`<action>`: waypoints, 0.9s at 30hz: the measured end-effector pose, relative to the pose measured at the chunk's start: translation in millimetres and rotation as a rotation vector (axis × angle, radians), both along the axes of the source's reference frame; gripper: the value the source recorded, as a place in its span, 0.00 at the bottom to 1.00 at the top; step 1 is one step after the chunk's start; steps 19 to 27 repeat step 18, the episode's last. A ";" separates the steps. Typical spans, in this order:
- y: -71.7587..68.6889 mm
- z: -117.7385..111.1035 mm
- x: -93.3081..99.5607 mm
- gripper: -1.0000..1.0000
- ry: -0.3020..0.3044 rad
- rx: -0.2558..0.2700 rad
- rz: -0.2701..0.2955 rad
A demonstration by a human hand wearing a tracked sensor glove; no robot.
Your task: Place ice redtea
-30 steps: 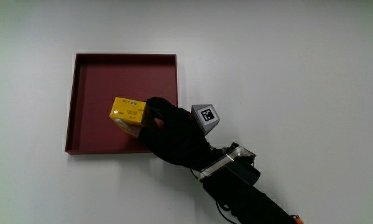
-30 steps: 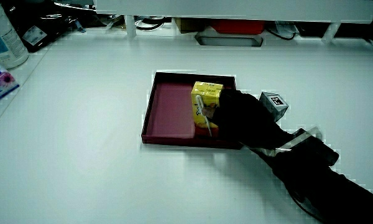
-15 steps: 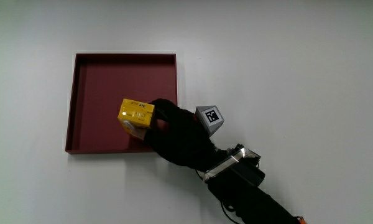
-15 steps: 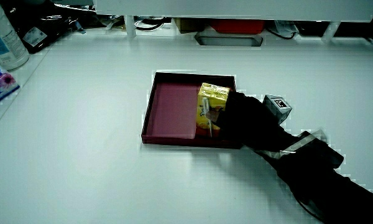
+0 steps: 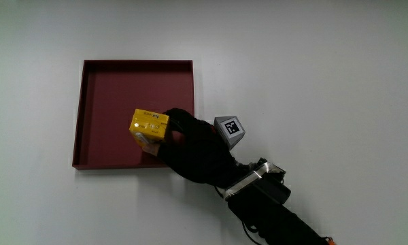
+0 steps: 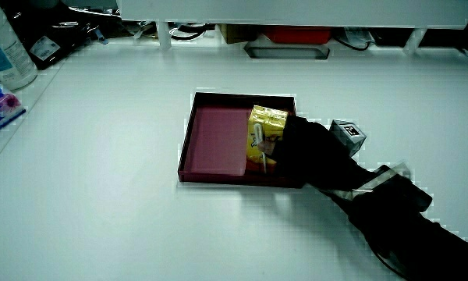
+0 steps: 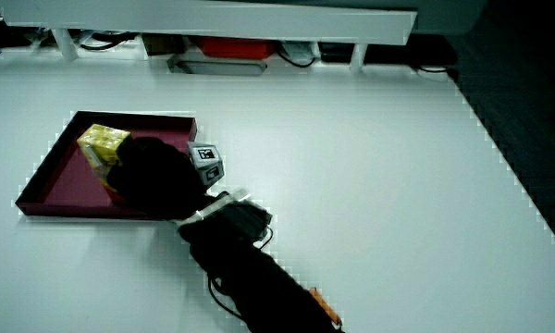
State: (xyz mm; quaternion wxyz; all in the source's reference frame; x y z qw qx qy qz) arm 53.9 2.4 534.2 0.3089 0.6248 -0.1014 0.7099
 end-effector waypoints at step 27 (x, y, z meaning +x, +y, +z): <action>-5.6 -62.4 60.5 0.00 0.373 0.369 -0.269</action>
